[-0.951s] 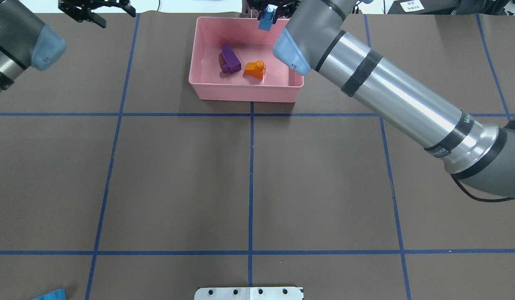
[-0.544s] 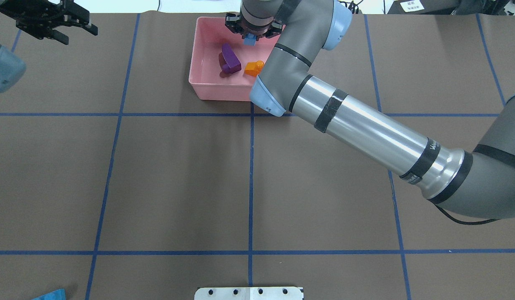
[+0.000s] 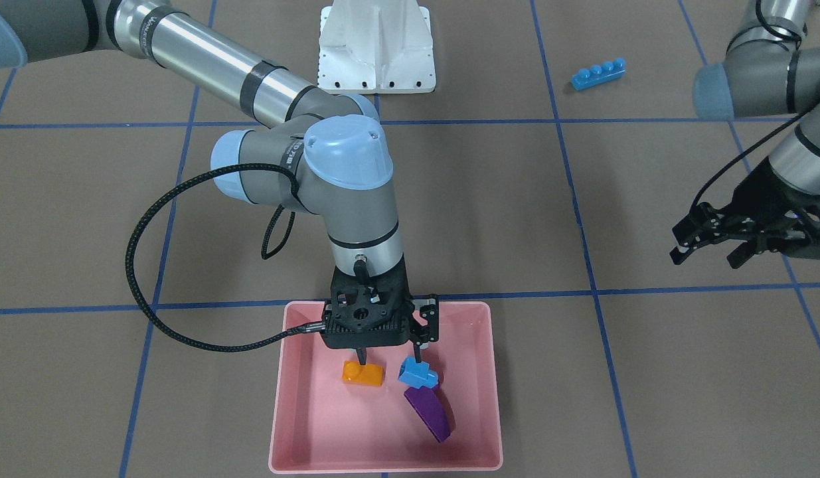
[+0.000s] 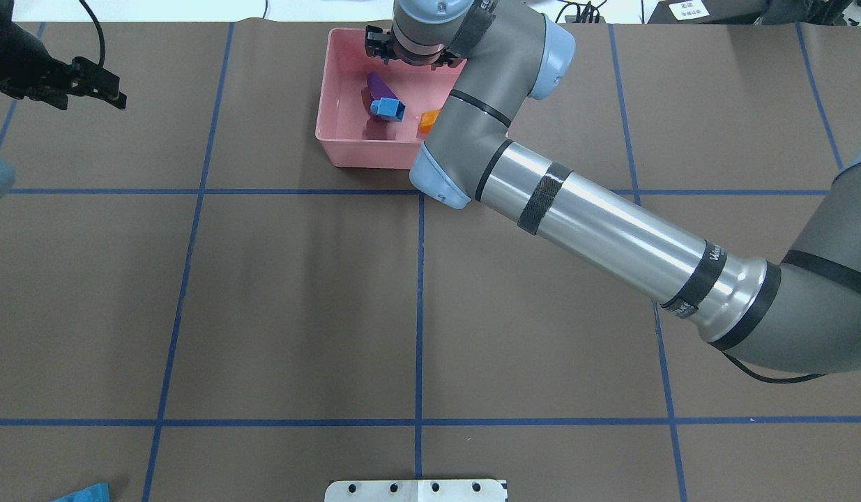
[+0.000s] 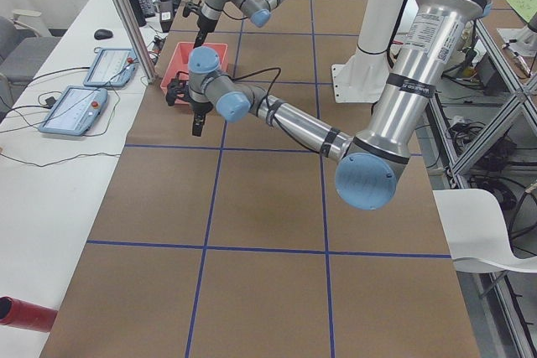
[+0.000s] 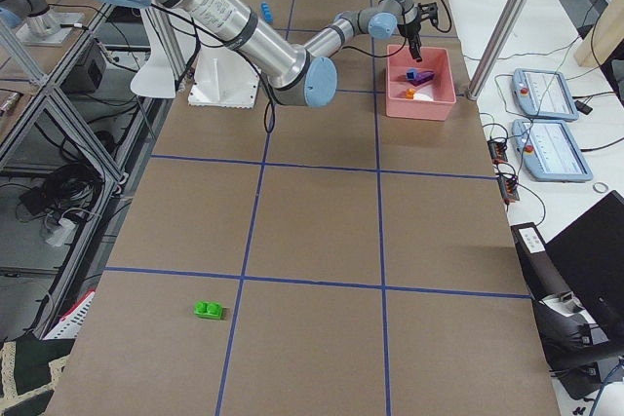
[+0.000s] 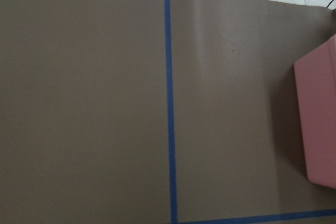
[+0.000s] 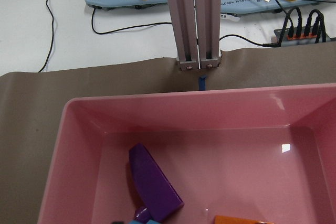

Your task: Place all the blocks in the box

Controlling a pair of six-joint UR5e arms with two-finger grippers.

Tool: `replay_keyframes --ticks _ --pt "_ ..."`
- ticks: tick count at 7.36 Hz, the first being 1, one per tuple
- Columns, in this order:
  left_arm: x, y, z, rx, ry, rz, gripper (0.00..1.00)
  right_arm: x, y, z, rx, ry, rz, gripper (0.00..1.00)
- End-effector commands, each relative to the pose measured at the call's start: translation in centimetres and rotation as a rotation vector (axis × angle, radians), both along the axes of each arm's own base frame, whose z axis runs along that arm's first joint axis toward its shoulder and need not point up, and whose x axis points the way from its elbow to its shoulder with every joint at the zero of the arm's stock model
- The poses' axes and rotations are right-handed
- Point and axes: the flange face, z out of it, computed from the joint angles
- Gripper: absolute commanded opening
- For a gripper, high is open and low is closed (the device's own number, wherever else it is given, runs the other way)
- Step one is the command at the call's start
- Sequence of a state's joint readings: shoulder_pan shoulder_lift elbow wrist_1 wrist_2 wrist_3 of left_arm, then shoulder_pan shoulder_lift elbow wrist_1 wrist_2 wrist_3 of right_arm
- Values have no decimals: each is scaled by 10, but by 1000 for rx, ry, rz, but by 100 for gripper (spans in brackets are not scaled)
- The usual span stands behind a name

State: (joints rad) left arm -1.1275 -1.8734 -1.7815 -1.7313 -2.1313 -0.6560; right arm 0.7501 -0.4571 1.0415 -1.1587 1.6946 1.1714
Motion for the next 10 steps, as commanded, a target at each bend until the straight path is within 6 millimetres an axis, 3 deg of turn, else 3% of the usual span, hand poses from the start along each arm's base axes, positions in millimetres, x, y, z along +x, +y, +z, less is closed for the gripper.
replay_keyframes --ticks 1,2,3,5,6,8,10 --pt "-25 81 -4 30 -217 128 99 19 -4 -10 -6 -29 -26 100" --pt "-9 116 15 52 -229 224 100 35 -12 -10 -39 -48 -53 100" --pt "20 150 28 62 -240 330 99 55 -17 -9 -91 -29 -60 100" --pt "85 202 38 93 -258 534 100 117 -17 -9 -198 89 -88 100" --pt "105 227 49 111 -273 640 100 147 -10 10 -193 172 -134 100" --pt "104 272 54 147 -273 785 100 192 -5 53 -228 157 -162 100" --pt "122 308 70 127 -295 883 100 236 8 120 -218 179 -228 100"
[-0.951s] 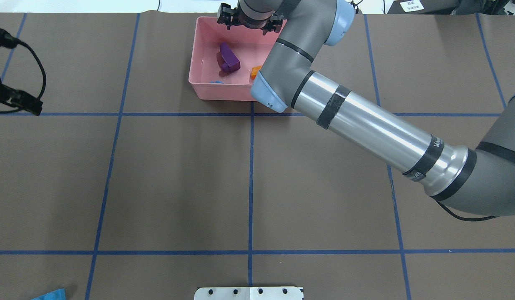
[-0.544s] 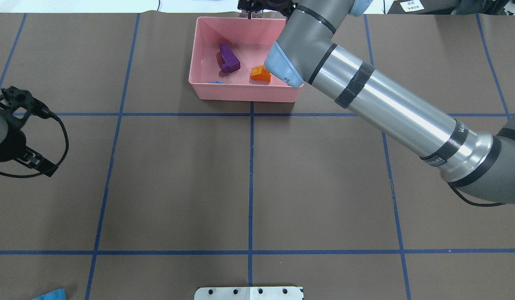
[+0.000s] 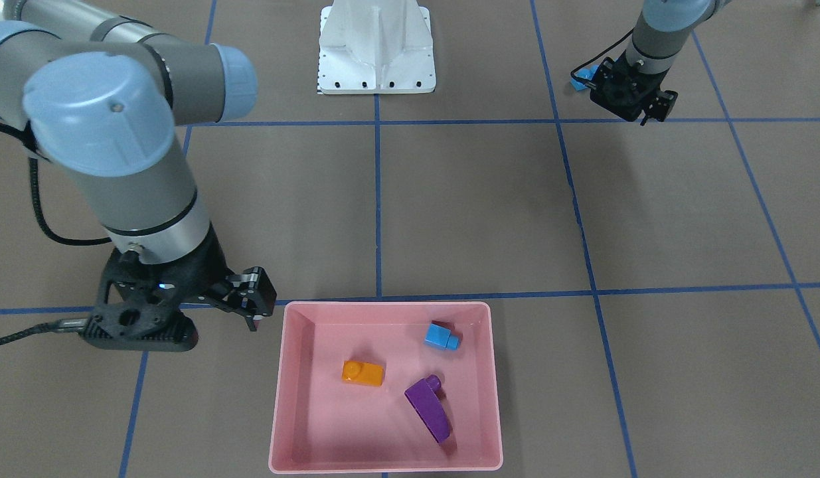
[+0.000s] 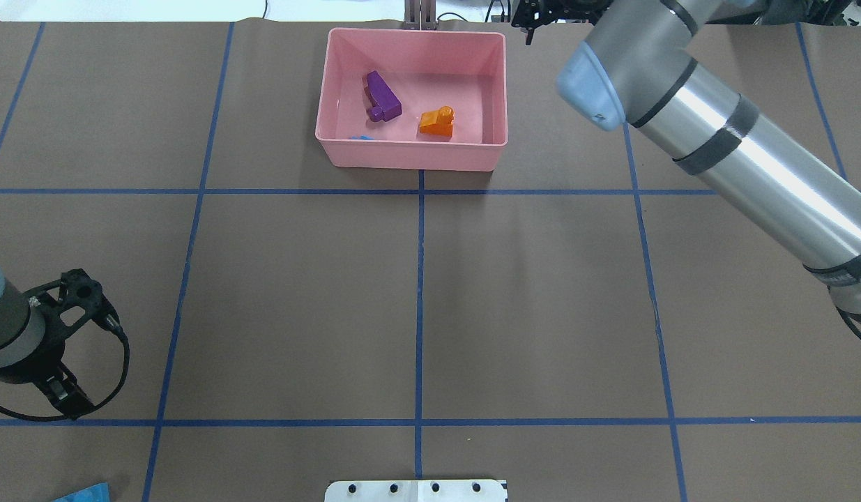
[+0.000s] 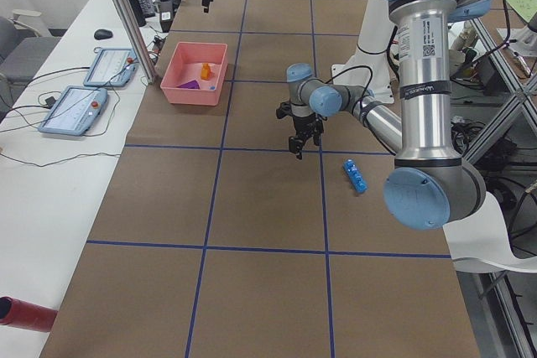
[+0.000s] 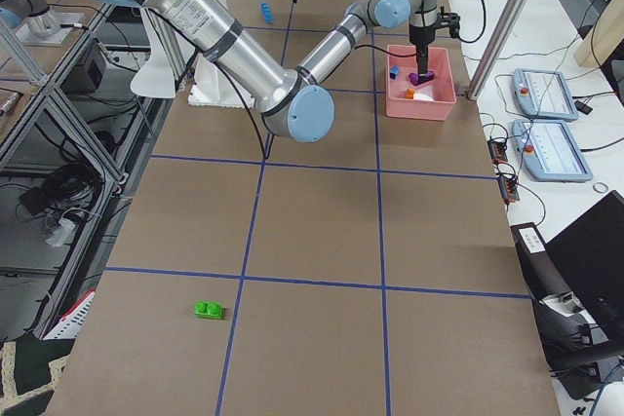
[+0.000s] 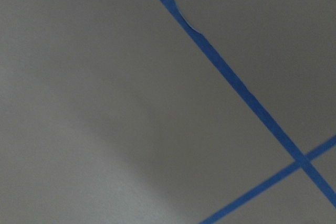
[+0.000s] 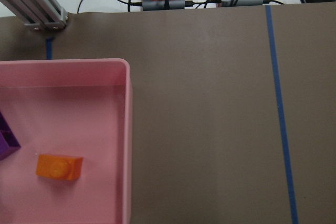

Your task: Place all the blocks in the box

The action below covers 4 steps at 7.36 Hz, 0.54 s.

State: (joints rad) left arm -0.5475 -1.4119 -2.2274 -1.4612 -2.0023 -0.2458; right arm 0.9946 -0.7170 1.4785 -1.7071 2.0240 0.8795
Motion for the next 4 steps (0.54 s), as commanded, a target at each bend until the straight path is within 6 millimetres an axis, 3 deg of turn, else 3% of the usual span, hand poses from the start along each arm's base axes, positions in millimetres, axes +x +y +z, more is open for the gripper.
replay_keyframes --ticks 1,4 --pt "17 33 13 -20 -29 92 100 36 13 46 10 10 -44 100" --pt "38 64 24 -89 -57 145 100 36 14 52 -3 8 -50 100"
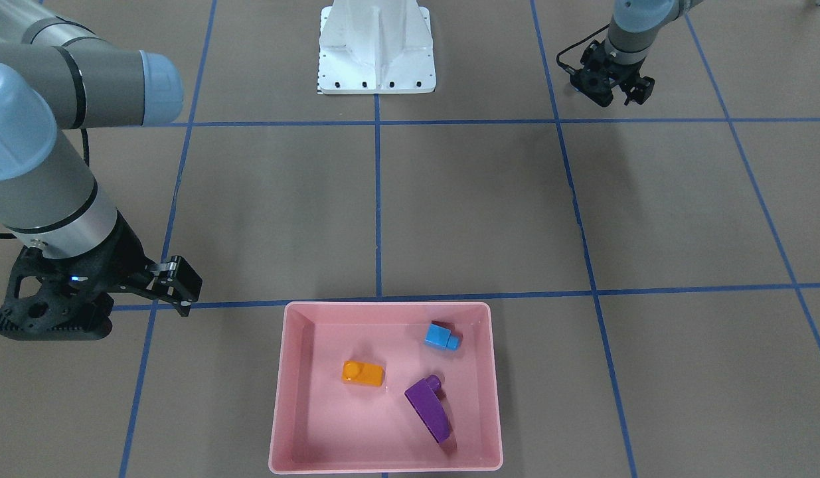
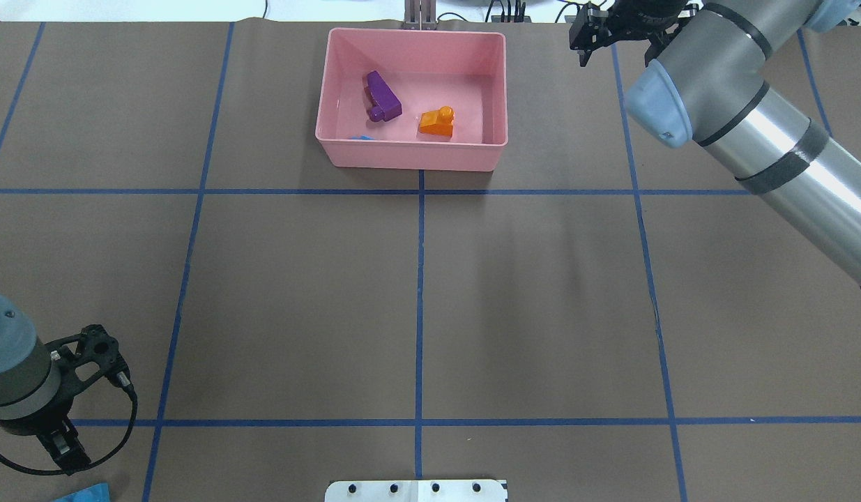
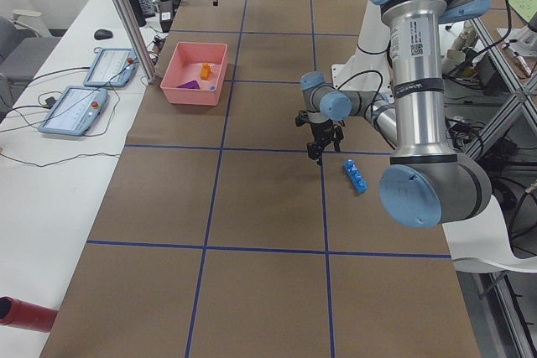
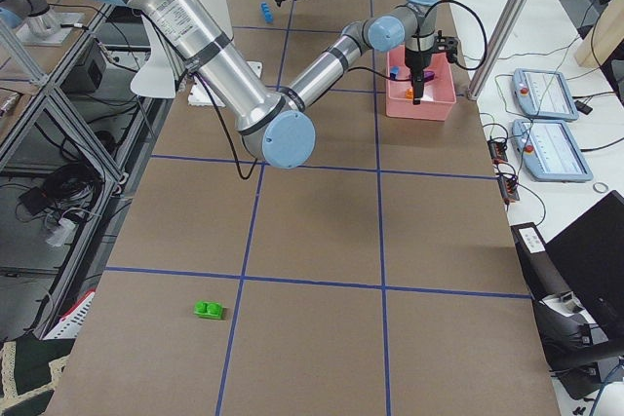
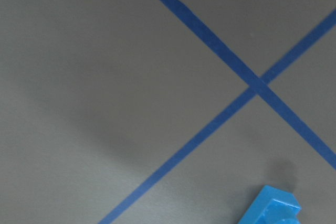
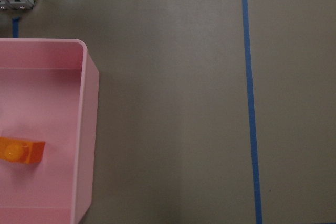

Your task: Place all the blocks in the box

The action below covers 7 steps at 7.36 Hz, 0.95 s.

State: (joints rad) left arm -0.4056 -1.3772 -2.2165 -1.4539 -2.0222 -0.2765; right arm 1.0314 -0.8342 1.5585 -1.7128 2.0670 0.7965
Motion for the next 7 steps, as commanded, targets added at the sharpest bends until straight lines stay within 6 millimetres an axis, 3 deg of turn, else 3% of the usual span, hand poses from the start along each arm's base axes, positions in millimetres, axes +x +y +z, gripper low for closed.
replay_keyframes --ticks 1,5,7 --pt "7 21 15 -43 -35 39 100 1 1 4 -6 -2 -4 100" --pt "29 55 21 -88 -78 47 100 1 4 5 -13 -15 -12 100" --pt "36 63 29 -97 -101 52 100 0 3 6 -16 -13 -12 100"
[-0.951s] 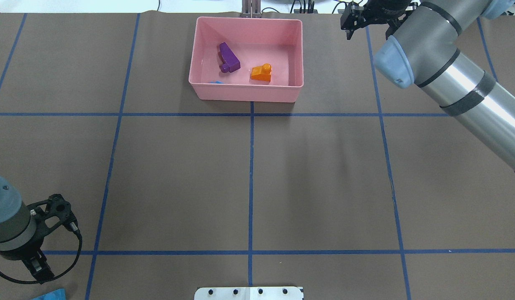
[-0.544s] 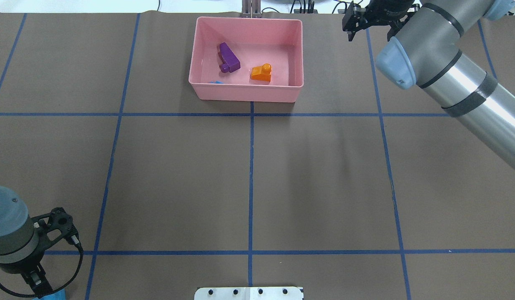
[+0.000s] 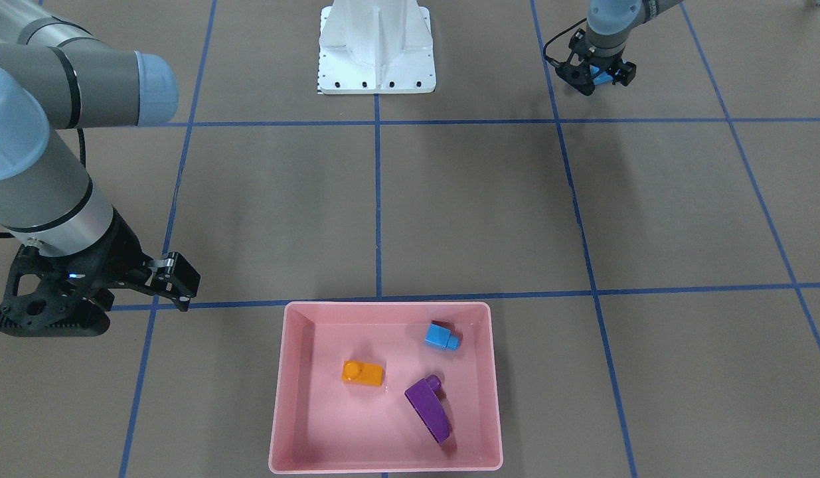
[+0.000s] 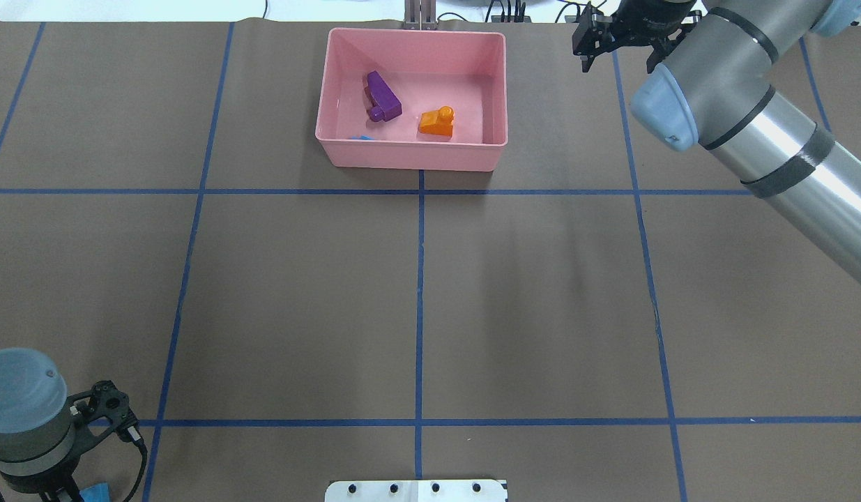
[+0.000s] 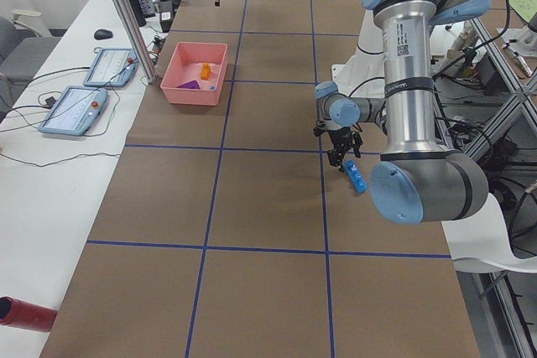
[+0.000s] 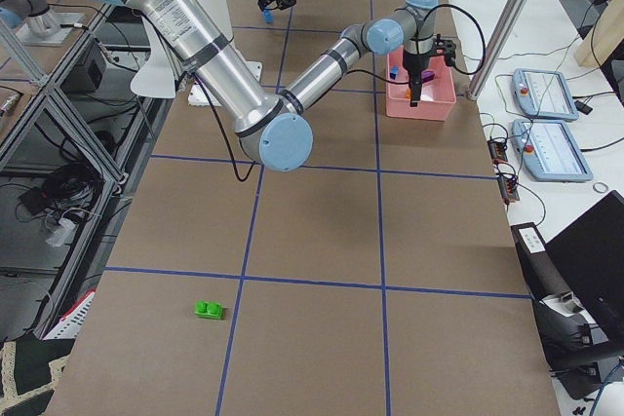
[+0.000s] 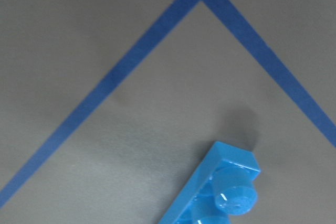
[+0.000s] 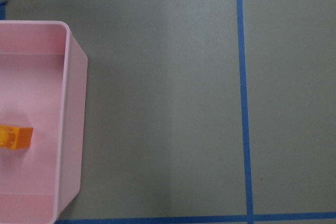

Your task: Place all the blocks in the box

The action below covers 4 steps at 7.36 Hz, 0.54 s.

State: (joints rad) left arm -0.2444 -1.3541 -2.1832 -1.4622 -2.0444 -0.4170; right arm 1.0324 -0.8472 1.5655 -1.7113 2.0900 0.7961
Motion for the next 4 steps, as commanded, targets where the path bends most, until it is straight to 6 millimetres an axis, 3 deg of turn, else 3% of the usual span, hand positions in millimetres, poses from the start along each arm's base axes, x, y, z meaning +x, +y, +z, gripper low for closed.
replay_keyframes --ticks 1,4 --pt "10 7 17 -10 -36 12 100 0 0 1 -2 0 -2 100" --pt "16 6 25 -13 -48 15 95 5 0 3 -19 -16 -7 100"
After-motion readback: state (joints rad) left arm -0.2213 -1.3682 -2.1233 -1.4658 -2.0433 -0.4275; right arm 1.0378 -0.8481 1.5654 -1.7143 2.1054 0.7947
